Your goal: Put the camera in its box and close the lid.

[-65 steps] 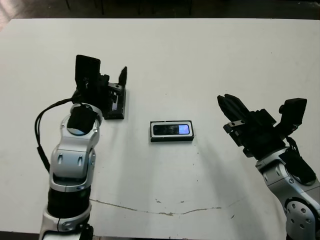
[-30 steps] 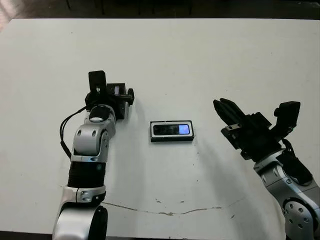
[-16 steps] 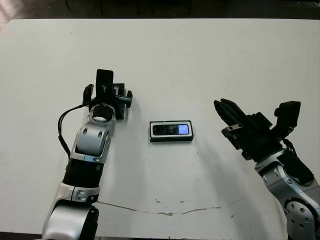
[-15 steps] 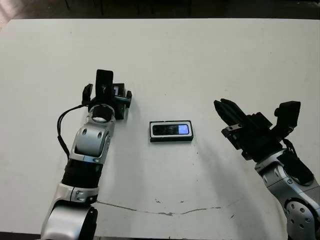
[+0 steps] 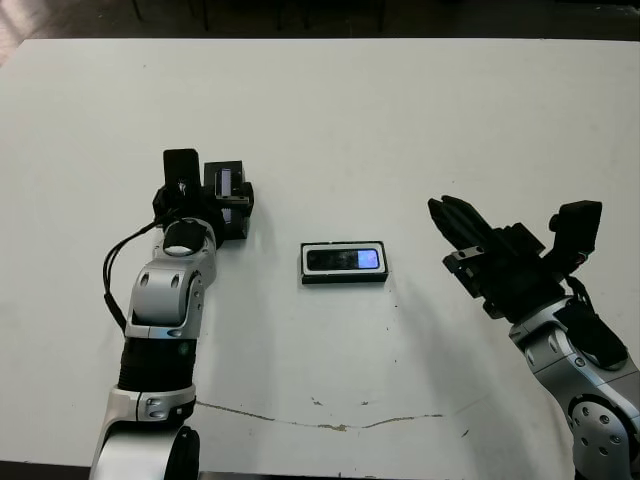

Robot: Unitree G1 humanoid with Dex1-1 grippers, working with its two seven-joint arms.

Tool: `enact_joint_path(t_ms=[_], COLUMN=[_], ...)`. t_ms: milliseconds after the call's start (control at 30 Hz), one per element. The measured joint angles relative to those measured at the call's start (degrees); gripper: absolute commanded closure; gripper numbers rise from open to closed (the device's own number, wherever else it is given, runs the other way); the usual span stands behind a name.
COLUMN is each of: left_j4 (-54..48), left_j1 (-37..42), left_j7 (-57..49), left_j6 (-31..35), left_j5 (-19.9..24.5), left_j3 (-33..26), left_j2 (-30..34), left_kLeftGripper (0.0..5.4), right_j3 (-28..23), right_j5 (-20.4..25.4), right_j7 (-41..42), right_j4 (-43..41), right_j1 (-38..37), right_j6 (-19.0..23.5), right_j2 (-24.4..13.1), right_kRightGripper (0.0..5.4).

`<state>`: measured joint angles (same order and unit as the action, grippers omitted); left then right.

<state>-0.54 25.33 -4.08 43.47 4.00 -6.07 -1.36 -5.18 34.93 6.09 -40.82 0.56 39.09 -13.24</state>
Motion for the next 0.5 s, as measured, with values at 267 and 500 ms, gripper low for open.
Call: enact_joint_path(t_ms=[267,500], left_j4=[0.7,-0.7], left_j1=[-1.9,-1.7], left_j7=[2.4,3.3], left_j6=[1.0,2.8], left_j5=[-2.1,-4.3], left_j3=[6.1,8.6], left_j2=[2.9,4.7], left_kLeftGripper=[0.02,0.02], right_j3=[0.1,0.1], right_j5=[0.1,0.1], right_j7=[-0.3,-0.3], right_j4=[-0.2,-0.3], right_j1=[0.1,0.1], right_j6=[0.0,0.0], right_j2=[-0.1,-0.1], right_kRightGripper=[5.40,5.40])
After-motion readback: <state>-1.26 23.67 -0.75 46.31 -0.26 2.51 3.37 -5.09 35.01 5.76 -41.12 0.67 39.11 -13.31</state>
